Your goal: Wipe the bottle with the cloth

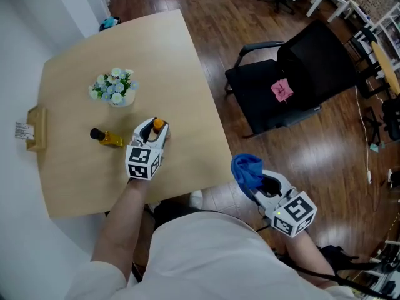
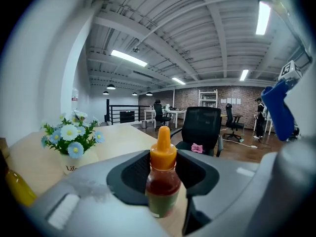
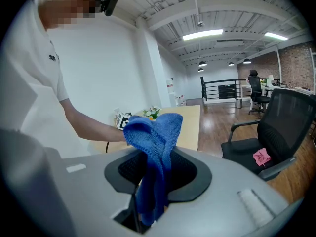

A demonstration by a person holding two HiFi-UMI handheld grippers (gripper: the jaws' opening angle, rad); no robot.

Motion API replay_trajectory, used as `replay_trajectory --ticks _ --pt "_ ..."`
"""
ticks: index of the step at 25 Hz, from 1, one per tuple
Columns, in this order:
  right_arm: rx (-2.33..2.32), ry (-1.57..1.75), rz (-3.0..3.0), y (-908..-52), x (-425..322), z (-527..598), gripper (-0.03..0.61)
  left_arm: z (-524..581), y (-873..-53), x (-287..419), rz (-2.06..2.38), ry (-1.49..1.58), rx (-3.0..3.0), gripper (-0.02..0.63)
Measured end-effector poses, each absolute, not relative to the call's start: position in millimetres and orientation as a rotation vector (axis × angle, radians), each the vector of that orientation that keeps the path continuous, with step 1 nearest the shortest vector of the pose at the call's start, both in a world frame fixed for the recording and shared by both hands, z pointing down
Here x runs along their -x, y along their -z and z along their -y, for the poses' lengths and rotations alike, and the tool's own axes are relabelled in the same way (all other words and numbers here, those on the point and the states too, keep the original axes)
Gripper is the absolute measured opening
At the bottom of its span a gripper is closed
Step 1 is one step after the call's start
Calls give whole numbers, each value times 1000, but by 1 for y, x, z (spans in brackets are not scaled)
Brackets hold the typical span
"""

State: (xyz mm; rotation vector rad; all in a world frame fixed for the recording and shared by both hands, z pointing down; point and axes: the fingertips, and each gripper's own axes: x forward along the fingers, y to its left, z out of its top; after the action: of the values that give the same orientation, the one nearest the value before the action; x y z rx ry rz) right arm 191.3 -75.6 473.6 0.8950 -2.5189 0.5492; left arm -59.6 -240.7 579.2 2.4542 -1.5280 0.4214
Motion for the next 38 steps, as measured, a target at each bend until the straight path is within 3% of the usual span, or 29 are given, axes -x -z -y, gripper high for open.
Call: replay_trajectory --ticks 6,8,12,28,38 --pt "-863 -526 2538 -472 -184 71 121 235 -585 60 1503 -460 -2453 175" --pt "-856 -501 2535 -472 -182 69 121 233 -587 62 1504 -488 -2448 243" --pt "-845 -474 2544 -469 -175 65 121 216 -576 64 1497 -544 -2492 259" --pt "-800 -372 2615 -456 -103 29 121 43 -485 148 1514 -483 -2502 236" --pt "-996 -432 2637 -440 1 -62 121 -72 -422 240 1359 -434 -2712 236"
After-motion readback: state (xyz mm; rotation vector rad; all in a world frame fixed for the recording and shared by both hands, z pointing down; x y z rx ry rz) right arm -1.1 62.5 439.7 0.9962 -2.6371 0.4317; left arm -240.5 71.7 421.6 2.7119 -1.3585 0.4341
